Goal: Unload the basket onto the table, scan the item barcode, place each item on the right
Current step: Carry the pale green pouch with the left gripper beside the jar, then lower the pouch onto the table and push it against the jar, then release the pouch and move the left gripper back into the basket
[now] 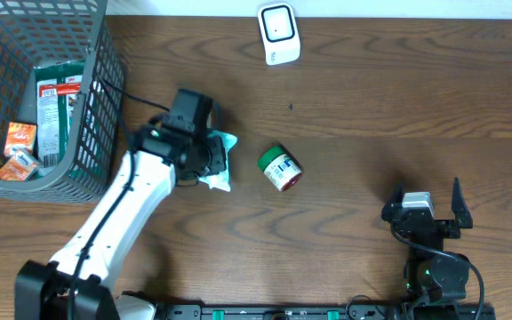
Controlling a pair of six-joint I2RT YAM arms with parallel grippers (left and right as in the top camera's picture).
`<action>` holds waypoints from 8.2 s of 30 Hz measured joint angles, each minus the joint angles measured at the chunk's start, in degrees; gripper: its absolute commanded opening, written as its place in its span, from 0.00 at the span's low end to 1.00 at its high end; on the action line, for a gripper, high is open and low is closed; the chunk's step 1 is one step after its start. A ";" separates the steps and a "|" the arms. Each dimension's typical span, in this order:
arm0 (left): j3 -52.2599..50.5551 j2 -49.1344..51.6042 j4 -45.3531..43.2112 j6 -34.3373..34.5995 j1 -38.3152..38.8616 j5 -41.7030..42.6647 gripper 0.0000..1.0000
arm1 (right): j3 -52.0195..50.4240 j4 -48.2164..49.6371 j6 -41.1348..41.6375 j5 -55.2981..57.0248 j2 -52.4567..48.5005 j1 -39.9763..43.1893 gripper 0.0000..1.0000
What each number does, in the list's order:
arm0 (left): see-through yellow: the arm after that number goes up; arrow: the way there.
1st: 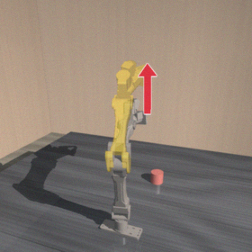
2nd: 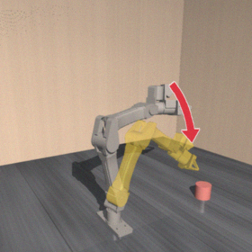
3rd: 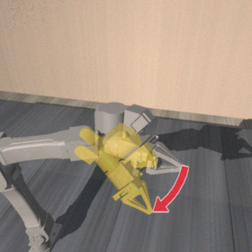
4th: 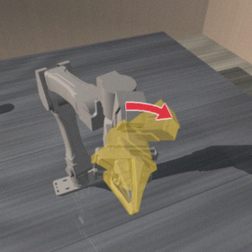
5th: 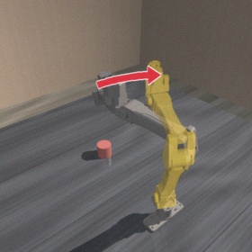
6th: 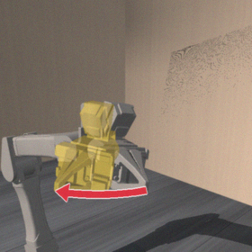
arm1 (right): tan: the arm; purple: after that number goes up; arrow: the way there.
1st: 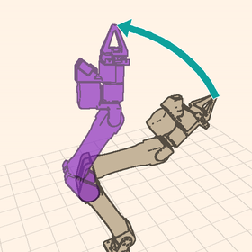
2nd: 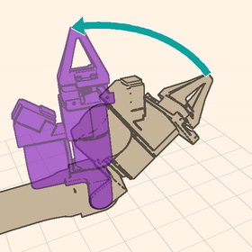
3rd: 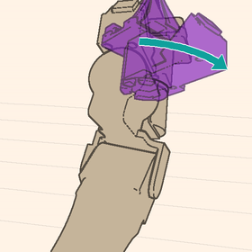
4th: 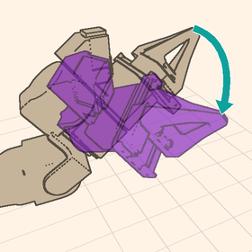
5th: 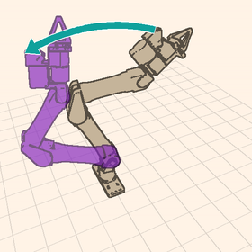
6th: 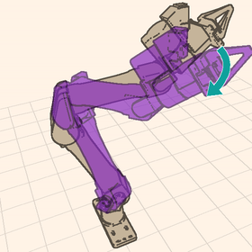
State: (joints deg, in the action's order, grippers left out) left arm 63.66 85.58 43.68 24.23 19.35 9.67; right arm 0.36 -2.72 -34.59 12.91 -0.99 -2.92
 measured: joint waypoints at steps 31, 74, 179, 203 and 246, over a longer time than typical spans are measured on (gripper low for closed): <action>-8.13 0.22 -12.96 -0.76 0.26 -2.34 0.08 | 0.00 -0.02 0.00 0.00 0.00 0.00 0.99; -5.55 7.91 -17.14 -6.21 -2.89 3.32 0.15 | 0.00 -0.02 0.00 0.00 0.00 0.00 0.99; -8.74 15.69 -25.70 -6.51 0.37 -5.62 0.22 | 0.00 -0.02 0.00 0.00 0.00 0.00 0.99; 39.54 9.27 22.60 -13.25 -0.94 -10.21 0.59 | 0.00 0.00 0.00 0.00 0.00 0.00 0.99; 74.25 51.06 10.71 -0.17 -42.45 -0.57 0.84 | 0.00 0.00 0.00 0.00 -0.02 0.00 0.99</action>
State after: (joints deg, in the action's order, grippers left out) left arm 137.91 136.64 54.39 24.05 -23.09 9.10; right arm 0.36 -2.72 -34.59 12.91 -1.02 -2.92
